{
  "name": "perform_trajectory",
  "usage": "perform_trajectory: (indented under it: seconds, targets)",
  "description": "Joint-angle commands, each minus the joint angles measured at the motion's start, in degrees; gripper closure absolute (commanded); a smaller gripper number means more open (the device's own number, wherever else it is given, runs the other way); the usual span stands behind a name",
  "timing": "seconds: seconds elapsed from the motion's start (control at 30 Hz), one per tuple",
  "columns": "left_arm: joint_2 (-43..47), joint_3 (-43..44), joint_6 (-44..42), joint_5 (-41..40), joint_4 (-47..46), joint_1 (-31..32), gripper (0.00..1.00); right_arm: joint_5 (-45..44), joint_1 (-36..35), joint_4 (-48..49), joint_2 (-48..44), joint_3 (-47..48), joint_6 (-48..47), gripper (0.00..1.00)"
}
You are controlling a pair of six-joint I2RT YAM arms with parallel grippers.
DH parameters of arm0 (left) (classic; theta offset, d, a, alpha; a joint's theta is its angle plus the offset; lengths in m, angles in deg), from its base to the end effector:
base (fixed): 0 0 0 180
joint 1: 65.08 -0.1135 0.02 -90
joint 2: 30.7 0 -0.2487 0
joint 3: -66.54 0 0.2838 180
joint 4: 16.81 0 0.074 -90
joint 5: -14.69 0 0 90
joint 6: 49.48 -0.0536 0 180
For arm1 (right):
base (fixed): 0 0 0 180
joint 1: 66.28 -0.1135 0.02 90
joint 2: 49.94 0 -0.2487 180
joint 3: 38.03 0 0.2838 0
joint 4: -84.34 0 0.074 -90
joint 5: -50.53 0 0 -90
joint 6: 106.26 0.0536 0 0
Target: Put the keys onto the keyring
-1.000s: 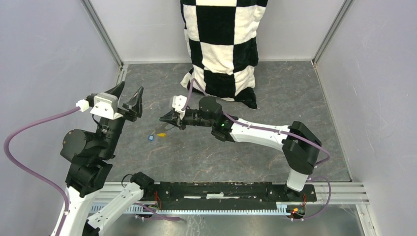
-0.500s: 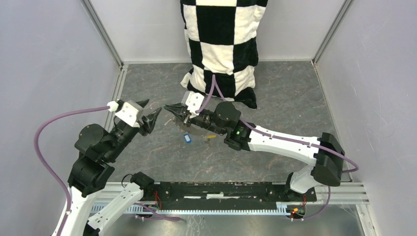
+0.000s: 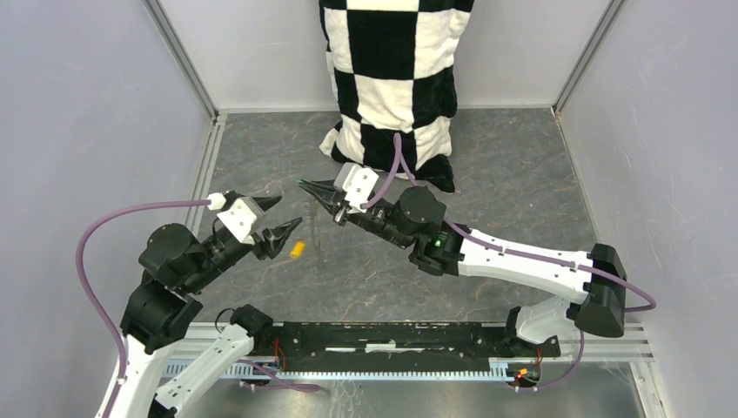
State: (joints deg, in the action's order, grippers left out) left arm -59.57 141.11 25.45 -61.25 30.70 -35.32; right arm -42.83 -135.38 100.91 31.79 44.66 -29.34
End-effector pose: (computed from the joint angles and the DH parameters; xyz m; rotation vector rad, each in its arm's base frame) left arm 0.1032 -0.0740 0.4327 0.7889 1.4099 -0.3949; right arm 0.1419 0.3628 0.4028 -0.8190 1.0187 0.8032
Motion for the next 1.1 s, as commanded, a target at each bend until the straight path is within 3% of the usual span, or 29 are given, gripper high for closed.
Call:
perform_trajectory:
  seconds: [0.0, 0.17, 0.33, 0.6, 0.9, 1.07]
  targets:
    - [-0.19, -2.11, -3.33, 5.19, 1.57, 0.12, 0.36, -0.66, -1.13, 2.07, -3.14, 1.02, -1.41, 1.0]
    - [0.09, -4.07, -4.54, 5.76, -0.89, 0.13, 0.33, 3.03, -1.38, 4.08, -5.17, -0.93, -0.85, 1.0]
    - [-0.07, -4.1, -6.14, 6.32, -2.44, 0.12, 0.37, 5.95, -1.39, 4.69, -6.94, -2.29, 0.15, 1.0]
    - [-0.33, -2.98, -4.17, 14.95, -2.13, 0.09, 0.43, 7.52, -1.38, 4.89, -8.69, -3.68, 1.39, 1.0]
    - [0.24, -4.81, -7.46, 9.25, -4.28, 0.15, 0.53, 10.46, -1.36, 5.06, -9.06, -3.24, 2.57, 1.0]
    - [0.53, -5.44, -8.51, 13.35, -2.45, 0.17, 0.52, 11.3, -1.4, 5.07, -9.14, -2.9, 3.28, 1.0]
